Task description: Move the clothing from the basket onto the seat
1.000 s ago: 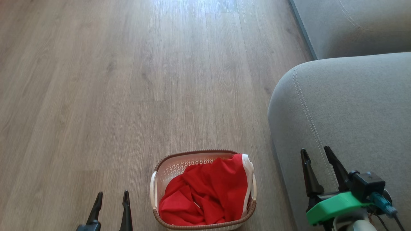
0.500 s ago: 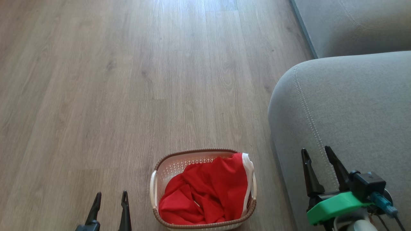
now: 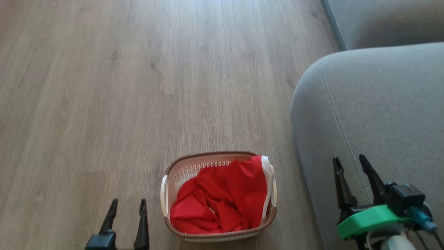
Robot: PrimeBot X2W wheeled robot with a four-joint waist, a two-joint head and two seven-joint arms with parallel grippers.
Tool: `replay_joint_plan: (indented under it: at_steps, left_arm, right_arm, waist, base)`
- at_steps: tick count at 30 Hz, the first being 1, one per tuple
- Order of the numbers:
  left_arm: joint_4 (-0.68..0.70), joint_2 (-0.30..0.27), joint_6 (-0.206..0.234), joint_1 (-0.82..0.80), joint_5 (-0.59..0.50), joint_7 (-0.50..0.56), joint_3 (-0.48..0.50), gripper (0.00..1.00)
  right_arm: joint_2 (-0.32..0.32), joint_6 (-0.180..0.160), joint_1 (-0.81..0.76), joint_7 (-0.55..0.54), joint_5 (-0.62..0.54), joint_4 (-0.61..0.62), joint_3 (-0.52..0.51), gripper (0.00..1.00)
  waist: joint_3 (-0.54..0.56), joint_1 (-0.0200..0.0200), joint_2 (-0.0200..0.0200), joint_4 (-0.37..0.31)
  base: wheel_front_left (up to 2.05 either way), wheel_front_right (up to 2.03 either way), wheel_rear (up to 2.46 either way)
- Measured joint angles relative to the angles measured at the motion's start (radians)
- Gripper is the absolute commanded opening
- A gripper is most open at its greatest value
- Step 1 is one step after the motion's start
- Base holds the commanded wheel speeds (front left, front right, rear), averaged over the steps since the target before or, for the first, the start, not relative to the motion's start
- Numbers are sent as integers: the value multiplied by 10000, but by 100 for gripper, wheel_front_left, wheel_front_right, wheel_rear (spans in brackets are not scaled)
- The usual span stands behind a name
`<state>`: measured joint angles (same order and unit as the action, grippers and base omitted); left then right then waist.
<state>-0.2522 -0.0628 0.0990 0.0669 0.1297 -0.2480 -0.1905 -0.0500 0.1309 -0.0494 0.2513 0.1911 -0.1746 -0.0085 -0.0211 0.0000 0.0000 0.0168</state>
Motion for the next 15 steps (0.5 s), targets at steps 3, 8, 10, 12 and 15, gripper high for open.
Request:
replay_joint_plan:
  at_steps: [3, 8, 10, 12, 15]
  left_arm:
    - [-169, 2, -84, -473, -33, 15, -221, 100]
    - [-685, 2, -215, -1451, -242, 104, -516, 100]
    - [-1018, 6, -316, -1916, -336, 171, -631, 100]
    - [-1432, 4, -426, -2426, -454, 240, -825, 100]
    - [-1879, 10, -587, -2974, -550, 345, -993, 100]
  right_arm:
    - [10, 0, 224, 0, -90, 161, -209, 100]
    - [12, 0, 1127, 10, -155, 662, -334, 100]
    - [12, 0, 1554, 12, -155, 871, -376, 100]
    - [13, 0, 1942, 12, -153, 1064, -433, 100]
    - [12, 0, 2269, 12, -153, 1198, -477, 100]
  waist:
    - [-400, 0, 0, -45]
    - [-1303, 0, 0, -182]
    - [-1741, 0, 0, -264]
    - [-2190, 0, 0, -356]
    - [-2649, 0, 0, -452]
  base:
    - [0, 0, 0]
    - [0, 0, 0]
    - [0, 0, 0]
    - [0, 0, 0]
    - [0, 0, 0]
